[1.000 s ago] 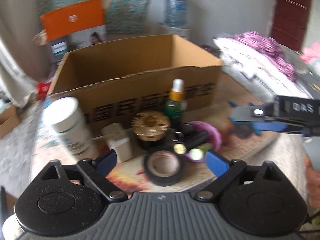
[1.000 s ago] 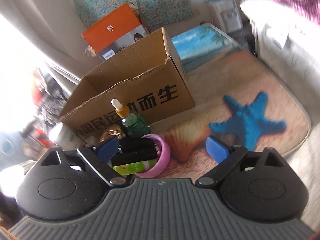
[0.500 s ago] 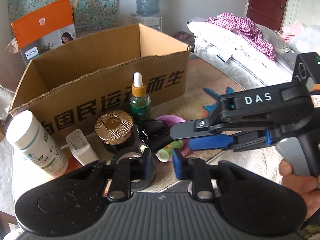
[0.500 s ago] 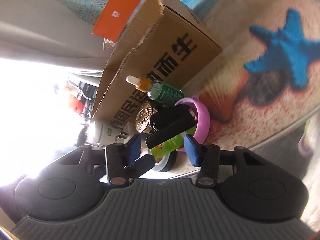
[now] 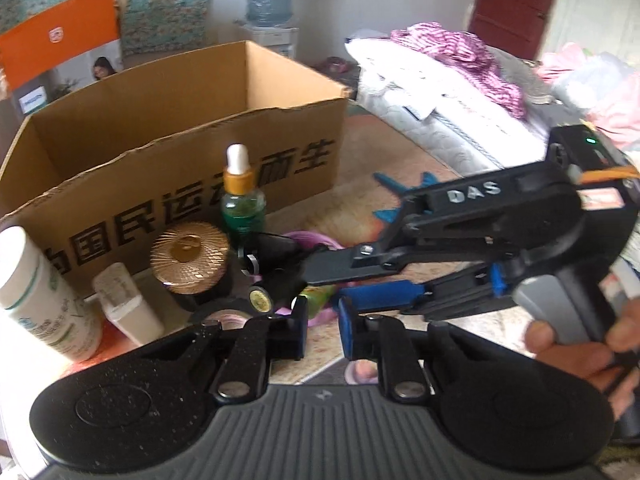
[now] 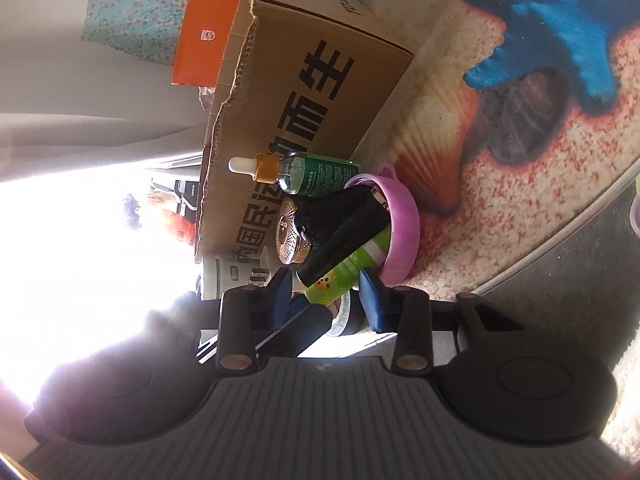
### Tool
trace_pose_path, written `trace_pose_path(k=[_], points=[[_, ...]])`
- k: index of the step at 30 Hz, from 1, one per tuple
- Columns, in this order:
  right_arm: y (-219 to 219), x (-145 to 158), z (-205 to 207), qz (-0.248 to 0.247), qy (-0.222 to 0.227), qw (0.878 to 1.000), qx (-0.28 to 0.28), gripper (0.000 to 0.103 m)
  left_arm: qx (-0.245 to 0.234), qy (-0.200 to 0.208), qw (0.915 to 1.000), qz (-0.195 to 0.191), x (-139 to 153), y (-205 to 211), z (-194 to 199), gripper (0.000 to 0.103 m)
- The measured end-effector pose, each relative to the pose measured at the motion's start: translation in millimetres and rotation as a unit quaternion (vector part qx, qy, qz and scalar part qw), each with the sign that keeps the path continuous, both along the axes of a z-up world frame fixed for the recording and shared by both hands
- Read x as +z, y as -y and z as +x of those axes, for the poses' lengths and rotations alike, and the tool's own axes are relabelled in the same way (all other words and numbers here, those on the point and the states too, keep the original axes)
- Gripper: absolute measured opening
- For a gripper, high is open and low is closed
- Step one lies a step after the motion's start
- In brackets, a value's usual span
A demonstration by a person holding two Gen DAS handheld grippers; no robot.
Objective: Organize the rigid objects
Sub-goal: 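Lower the right gripper onto the green-and-white tube and close it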
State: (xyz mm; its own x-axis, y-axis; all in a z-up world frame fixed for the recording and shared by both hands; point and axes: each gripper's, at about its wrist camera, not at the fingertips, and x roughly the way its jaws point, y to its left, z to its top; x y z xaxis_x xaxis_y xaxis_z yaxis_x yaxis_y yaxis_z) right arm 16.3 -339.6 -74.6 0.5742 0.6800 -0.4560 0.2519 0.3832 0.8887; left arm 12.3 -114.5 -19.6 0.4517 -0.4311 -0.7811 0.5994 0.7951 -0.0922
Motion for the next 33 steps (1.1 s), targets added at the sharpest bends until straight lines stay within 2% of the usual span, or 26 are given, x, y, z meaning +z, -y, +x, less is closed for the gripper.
trace_pose_path(k=[4,6,10,14,29,33], points=[[5.5,-1.7,1.4,0.002,-0.011,1.000,-0.007,0.033,-0.017,0.001,0.9998,-0.003,1.3,6.7,-2.1,0.017],[6.7,-2.9,4.1,-0.004,-0.021,1.000,-0.011,0.021,-0.020,0.002,0.9998,-0.002,1.3,8.5,-2.5,0.017],[10.6,-6.1,6.3,-0.003,-0.029,0.999,-0.013,0.014,-0.018,0.009,0.9998,0.004,2.8,10.3,-4.3,0.018],[10.4,-9.3,7.0,0.003,-0.034,0.999,-0.010,0.014,-0.012,0.027,0.9994,0.019,4.9,10.7,-4.9,0.022],[15.7,-18.7,9.0,0.045,-0.052,0.998,-0.011,0.017,-0.016,-0.010,0.9986,0.050,-6.8,21.1,14.8,0.022],[17.8,-19.8,9.9,0.051,-0.053,0.997,-0.010,0.020,-0.015,-0.019,0.9977,0.062,-8.4,25.2,18.6,0.016]])
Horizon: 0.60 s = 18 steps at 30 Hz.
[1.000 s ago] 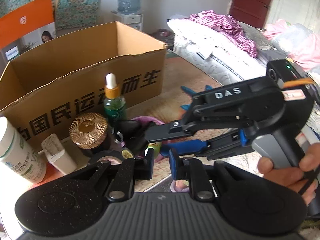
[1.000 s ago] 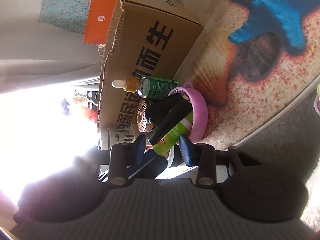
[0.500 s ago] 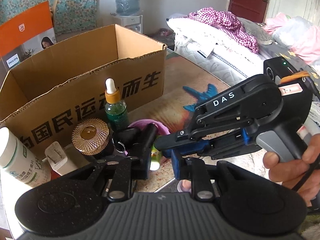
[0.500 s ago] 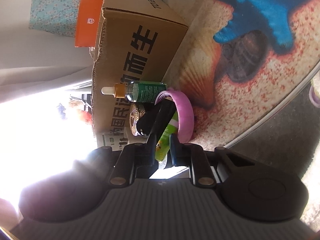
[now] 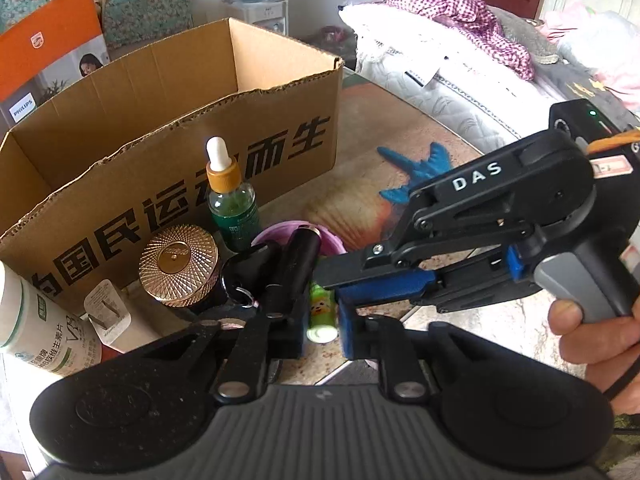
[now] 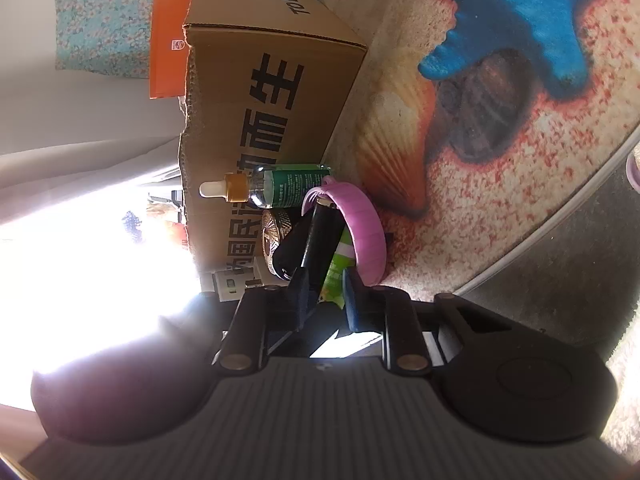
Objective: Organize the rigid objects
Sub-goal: 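Lower the right gripper onto the green-and-white tube and close it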
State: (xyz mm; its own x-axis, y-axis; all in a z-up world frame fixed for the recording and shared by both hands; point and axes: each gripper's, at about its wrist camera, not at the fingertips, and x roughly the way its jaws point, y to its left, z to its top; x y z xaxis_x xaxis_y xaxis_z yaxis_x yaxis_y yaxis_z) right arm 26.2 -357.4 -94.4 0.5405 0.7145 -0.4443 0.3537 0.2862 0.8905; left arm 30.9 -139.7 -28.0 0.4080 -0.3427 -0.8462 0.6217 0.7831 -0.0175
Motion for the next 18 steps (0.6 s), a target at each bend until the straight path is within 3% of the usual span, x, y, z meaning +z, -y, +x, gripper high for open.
trace_pose_path(k=[5,9,15,18], points=[[3.4,-1.1,-4.2,0.013,-0.001,1.000,-0.001,0.023,0.004,-0.015,0.9997,-0.018,3.5,-5.1,1.4,0.016],[2.3,-3.9,-8.5,0.011,-0.008,1.000,0.000,0.033,0.001,-0.035,0.9986,-0.039,7.6,-11.6,-1.5,0.015],[-0.9,-7.0,-13.5,0.018,-0.007,1.000,-0.003,0.032,0.002,-0.045,0.9979,-0.047,6.3,-15.7,-7.2,0.015],[-3.6,-2.4,-15.9,0.005,0.001,1.000,-0.002,0.022,0.003,-0.049,0.9976,-0.049,3.9,-17.2,-8.9,0.015]])
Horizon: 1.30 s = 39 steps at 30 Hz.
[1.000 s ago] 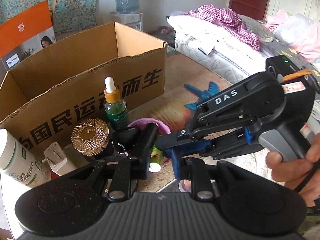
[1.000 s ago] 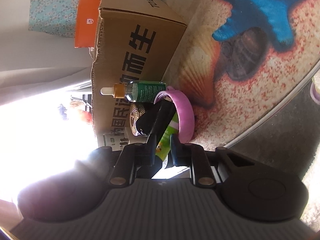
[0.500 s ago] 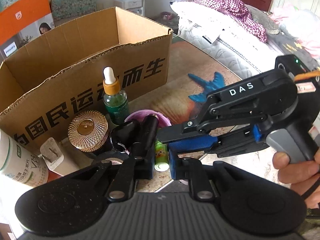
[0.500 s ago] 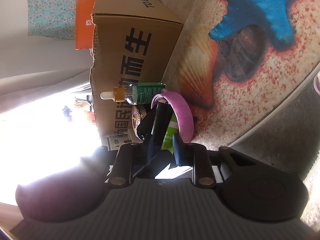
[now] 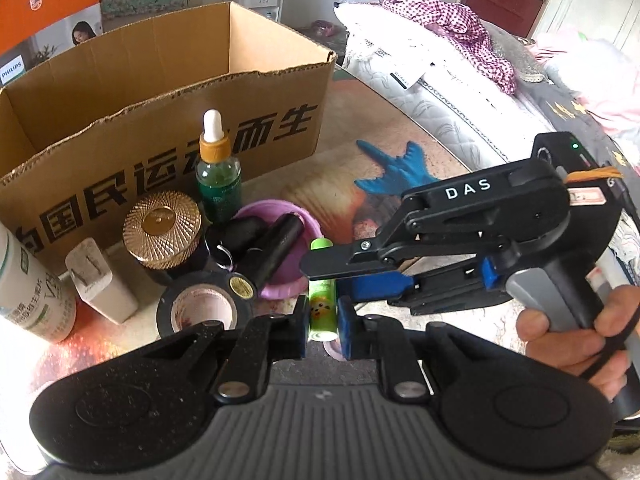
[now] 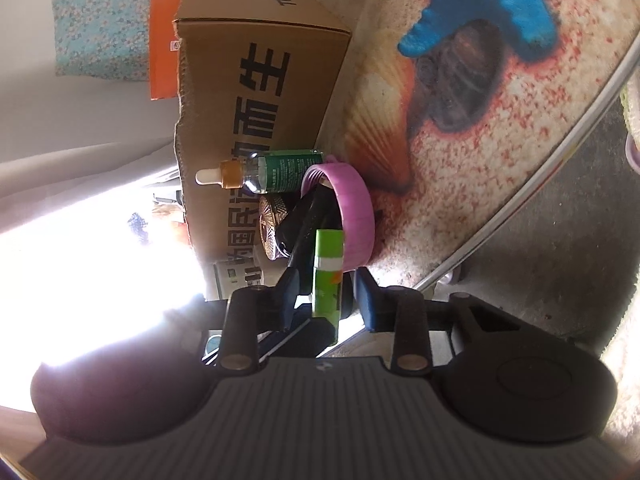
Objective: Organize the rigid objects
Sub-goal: 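Lower the right gripper onto the green-and-white tube and close it, then carry the green tube into the cardboard box and open the right gripper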
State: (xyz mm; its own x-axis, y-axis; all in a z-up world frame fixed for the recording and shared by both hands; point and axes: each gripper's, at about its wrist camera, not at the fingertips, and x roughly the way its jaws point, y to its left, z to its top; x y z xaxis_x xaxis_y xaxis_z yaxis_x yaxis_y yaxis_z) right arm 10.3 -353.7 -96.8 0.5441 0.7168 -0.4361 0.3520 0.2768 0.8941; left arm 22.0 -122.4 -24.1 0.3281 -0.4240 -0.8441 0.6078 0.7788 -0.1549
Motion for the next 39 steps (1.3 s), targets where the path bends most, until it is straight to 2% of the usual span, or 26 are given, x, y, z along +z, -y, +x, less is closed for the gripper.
trace_pose_path(k=[5,14,20,25,29,33,39], points=[[-4.6,10.4,-6.4,-0.030,0.017,0.999,0.000,0.015,-0.007,0.009,0.9999,-0.007,2.0,-3.3,-6.6,0.015],[-10.3,45.0,-22.4,-0.088,0.067,0.994,0.006,0.015,-0.013,0.035,0.9989,-0.029,19.7,-11.7,-19.9,0.016],[-28.1,97.0,-3.9,-0.138,0.139,0.980,0.042,0.015,0.019,0.092,0.9943,-0.049,58.6,-31.0,-15.2,0.016],[-56.0,147.2,50.7,-0.155,0.203,0.962,0.093,0.015,0.075,0.132,0.9868,-0.057,97.7,-55.7,15.5,0.016],[-82.1,168.2,108.0,-0.158,0.213,0.953,0.146,0.015,0.124,0.137,0.9821,-0.040,110.3,-71.3,52.7,0.016],[-113.5,164.7,172.2,-0.165,0.180,0.948,0.204,0.015,0.162,0.119,0.9795,-0.007,101.2,-76.9,99.6,0.017],[-154.0,129.4,254.7,-0.191,0.104,0.939,0.267,0.015,0.198,0.072,0.9764,0.045,65.3,-89.2,163.7,0.017]])
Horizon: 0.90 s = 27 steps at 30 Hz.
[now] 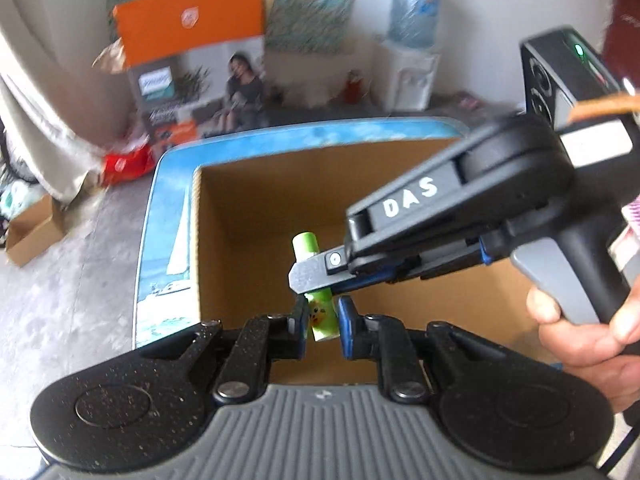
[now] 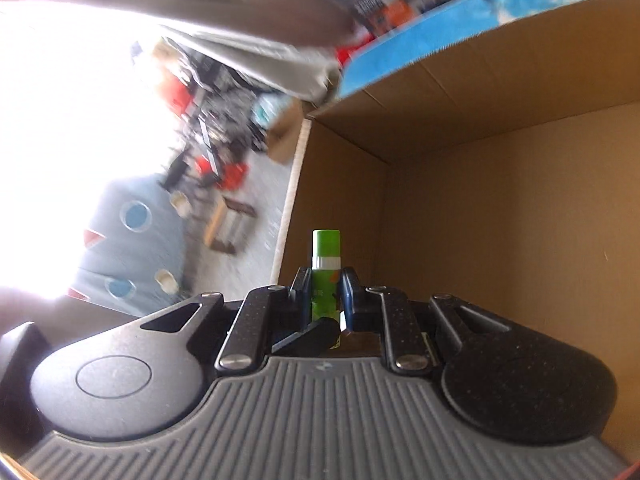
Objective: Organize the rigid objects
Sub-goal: 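Carry the green tube into the cardboard box and open the right gripper, then move the open right gripper back to the objects beside the pink lid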
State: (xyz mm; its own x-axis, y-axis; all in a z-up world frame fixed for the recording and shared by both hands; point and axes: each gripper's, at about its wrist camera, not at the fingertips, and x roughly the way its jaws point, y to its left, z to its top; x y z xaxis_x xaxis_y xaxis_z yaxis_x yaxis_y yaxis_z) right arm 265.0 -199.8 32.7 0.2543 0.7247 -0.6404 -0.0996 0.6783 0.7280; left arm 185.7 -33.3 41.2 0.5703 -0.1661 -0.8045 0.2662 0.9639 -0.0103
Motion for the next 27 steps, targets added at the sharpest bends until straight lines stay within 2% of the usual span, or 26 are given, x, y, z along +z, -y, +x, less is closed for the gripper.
trace_pose_path(k=[3,7,8,9,11,14,18,19,21,22,24,27], points=[[-15.9,-19.8,29.8,-0.023,-0.028,0.999,0.011,0.016,0.012,0.003,0.9998,0.013,-4.4,-7.3,9.2,0.018],[-36.7,-46.4,58.8,-0.058,-0.047,0.997,0.027,0.018,0.022,-0.001,0.9998,-0.004,-1.9,-17.1,8.5,0.022],[-42.6,-49.7,64.0,-0.064,-0.045,0.996,0.032,0.021,0.024,0.000,0.9997,-0.007,-0.9,-19.5,6.3,0.022],[-45.4,-50.9,65.8,-0.068,-0.043,0.996,0.034,0.029,0.027,0.001,0.9996,-0.010,0.3,-21.2,3.7,0.022],[-44.4,-48.0,66.0,-0.069,-0.036,0.996,0.029,0.035,0.030,0.005,0.9994,-0.017,3.2,-26.2,-1.0,0.022],[-28.2,-27.4,47.5,-0.053,-0.018,0.998,0.020,0.035,0.028,0.018,0.9990,-0.030,11.7,-31.8,-13.1,0.027],[1.0,12.8,11.9,-0.016,0.026,1.000,0.004,0.036,0.008,0.047,0.9978,-0.045,29.1,-33.1,-40.3,0.045],[12.9,25.1,-3.3,-0.005,0.043,0.999,-0.003,0.037,-0.003,0.054,0.9973,-0.050,32.9,-32.3,-48.3,0.047],[37.1,43.8,-34.3,0.016,0.073,0.997,-0.017,0.039,-0.025,0.064,0.9958,-0.061,39.3,-30.5,-66.2,0.060],[51.8,52.4,-53.8,0.027,0.091,0.995,-0.027,0.040,-0.035,0.068,0.9947,-0.069,41.0,-29.4,-74.5,0.063],[77.7,61.7,-86.9,0.038,0.111,0.992,-0.048,0.041,-0.056,0.071,0.9924,-0.083,41.4,-28.2,-89.6,0.074],[116.9,54.8,-138.5,0.054,0.115,0.988,-0.086,0.041,-0.086,0.069,0.9897,-0.092,34.7,-18.4,-111.9,0.080]])
